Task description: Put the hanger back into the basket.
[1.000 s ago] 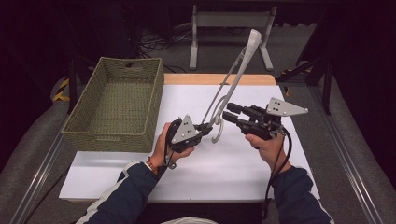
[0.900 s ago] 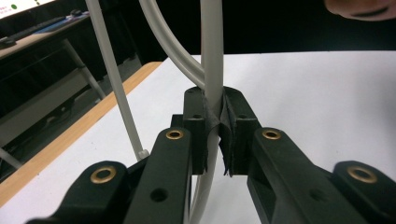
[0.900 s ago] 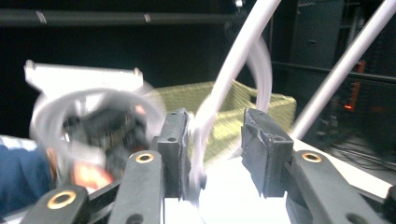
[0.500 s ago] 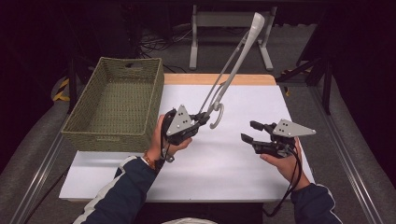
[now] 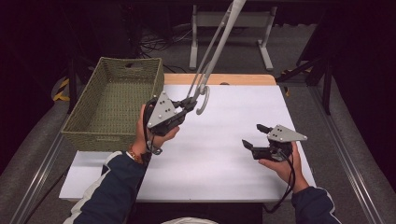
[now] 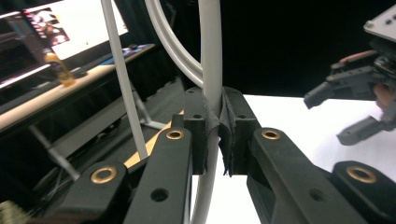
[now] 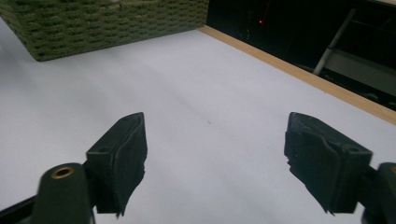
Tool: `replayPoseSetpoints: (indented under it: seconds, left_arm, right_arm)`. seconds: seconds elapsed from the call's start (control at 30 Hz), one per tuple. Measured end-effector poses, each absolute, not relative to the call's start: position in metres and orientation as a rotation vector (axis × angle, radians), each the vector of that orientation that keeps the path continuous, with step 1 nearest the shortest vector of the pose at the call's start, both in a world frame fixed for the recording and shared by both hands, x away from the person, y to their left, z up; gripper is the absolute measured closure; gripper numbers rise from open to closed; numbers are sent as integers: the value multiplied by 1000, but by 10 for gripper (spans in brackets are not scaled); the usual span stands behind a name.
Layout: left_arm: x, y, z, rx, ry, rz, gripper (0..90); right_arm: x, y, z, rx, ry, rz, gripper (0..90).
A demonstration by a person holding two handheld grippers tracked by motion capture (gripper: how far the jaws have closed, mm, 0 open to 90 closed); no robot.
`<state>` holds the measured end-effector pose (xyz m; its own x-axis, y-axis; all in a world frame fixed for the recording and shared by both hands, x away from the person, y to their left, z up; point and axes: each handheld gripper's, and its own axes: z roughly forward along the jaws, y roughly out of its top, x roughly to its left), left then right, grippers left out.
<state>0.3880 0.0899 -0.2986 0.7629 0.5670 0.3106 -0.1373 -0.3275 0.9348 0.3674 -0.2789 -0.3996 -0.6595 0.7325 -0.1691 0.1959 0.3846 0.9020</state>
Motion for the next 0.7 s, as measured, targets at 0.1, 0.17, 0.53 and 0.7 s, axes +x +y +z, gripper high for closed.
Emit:
replayPoseSetpoints:
  seconds: [0.1,0.17,0.53,0.7]
  left_arm:
    - [387,99,-294,1762,349,763,823]
    - [387,105,-289,1755,361,783,823]
    - [396,141,-274,1762,439,945,823]
    - [402,160,-278,1763,495,977,823]
  right_arm:
    - [369,-276,-404,796,2098,1231,211]
    - [370,-274,-407,796,2105,1220,211]
    - [371,-262,-415,757,2181,1148,198]
    - [372,-259,-417,747,2209,1142,196]
